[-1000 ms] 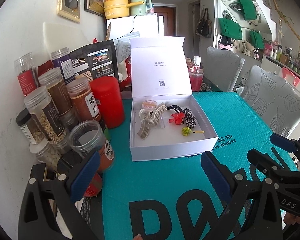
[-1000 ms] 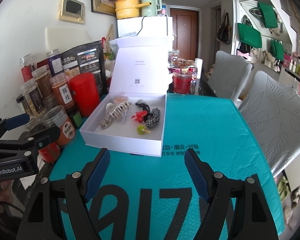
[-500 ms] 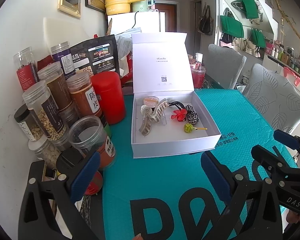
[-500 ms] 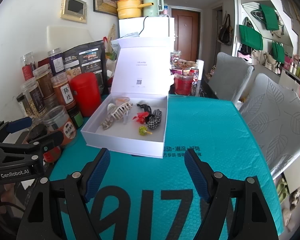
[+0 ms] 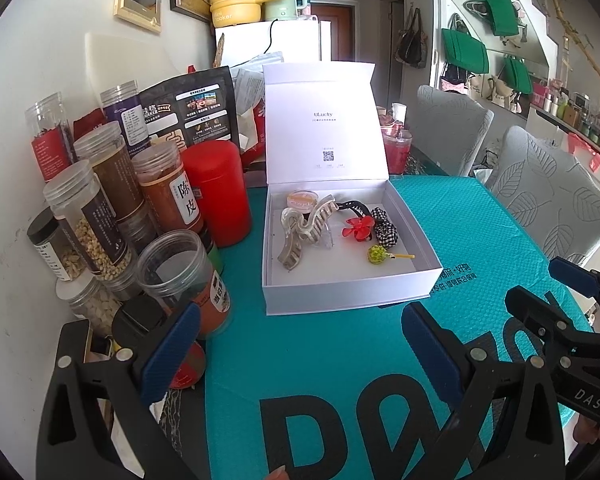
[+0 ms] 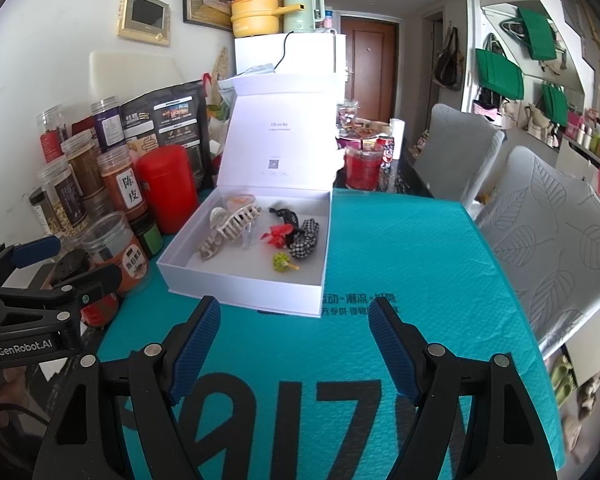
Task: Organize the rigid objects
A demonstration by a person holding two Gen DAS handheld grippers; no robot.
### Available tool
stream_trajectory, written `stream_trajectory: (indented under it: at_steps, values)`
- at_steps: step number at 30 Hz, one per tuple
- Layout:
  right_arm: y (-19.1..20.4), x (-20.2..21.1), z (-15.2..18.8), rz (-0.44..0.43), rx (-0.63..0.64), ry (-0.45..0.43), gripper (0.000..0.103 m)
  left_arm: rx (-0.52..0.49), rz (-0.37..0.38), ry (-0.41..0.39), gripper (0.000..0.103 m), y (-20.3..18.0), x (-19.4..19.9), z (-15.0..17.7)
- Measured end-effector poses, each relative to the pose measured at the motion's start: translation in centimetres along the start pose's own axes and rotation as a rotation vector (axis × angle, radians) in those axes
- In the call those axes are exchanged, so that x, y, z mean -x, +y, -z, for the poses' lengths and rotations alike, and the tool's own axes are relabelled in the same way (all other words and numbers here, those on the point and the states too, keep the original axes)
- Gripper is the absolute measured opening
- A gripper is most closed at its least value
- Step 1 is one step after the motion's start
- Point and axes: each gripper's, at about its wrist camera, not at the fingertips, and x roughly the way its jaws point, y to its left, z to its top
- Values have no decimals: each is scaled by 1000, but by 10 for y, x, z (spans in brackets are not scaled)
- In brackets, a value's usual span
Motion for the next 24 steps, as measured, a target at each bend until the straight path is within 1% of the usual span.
stream_trajectory:
  at_steps: [24]
  values:
    - [-1,-4,1,6,2,10,77,-9,14,16,102,-2,-3,2]
